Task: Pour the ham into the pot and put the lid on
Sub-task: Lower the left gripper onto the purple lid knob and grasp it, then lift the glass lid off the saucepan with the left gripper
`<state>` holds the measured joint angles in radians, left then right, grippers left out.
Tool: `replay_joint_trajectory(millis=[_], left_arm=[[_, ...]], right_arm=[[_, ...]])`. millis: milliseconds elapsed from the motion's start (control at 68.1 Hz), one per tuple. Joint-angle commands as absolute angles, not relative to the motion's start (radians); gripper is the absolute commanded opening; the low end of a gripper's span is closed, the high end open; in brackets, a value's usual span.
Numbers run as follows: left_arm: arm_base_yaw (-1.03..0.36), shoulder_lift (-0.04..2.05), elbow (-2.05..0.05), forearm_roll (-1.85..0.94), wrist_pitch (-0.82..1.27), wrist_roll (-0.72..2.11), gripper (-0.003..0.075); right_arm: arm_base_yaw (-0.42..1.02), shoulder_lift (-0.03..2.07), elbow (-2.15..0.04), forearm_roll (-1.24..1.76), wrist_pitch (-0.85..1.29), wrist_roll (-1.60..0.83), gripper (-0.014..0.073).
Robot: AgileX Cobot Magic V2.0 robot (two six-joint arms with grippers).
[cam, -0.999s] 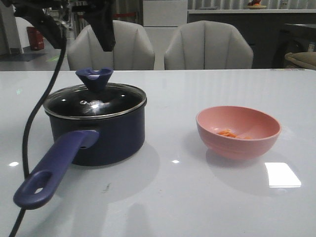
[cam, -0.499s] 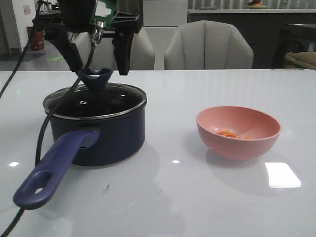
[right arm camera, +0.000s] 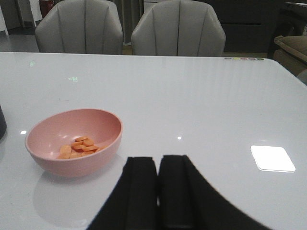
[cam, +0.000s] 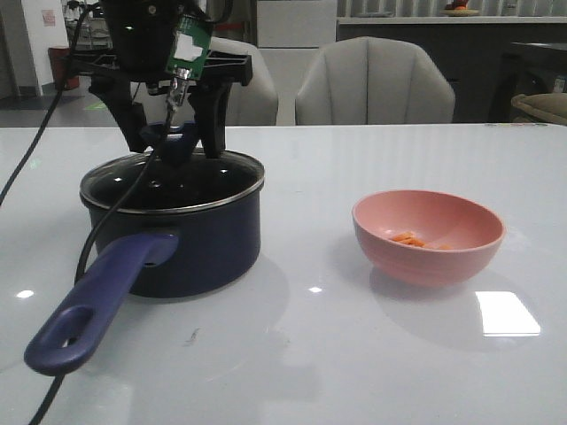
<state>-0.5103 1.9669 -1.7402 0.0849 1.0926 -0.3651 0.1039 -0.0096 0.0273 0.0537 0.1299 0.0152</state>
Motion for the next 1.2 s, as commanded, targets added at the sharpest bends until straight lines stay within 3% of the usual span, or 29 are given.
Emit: replay_joint_trajectory(millis=[0,367,617,999,1190], left_arm=[[-0.513,1.914,-1.779,0.084,1.083,-0.379,0.0271],[-0.506,1.863,-1.861,0.086,1.142,-0.301,0.0260],[-0.372,1.764,-1.815,0.087,1.188,-0.222,0.0260],[-0.007,1.527,-1.347,0.023,0.903,-0.059,0.0260],[0.023,1.536,-1.089,0.010,0.706,-0.034,0.0260]], right_arm=[[0.098,-0.030,0.022,0.040,0.042,0.014,0.0150],[0.098,-0.031,0.022,0.040,0.042,0.014,0.0150],[0.098,-0.031,0.022,0.040,0.042,0.014,0.0150],[0.098,-0.031,0.022,0.040,0.042,0.014,0.0150],[0.098,-0.031,0.022,0.040,0.042,0.014,0.0150]])
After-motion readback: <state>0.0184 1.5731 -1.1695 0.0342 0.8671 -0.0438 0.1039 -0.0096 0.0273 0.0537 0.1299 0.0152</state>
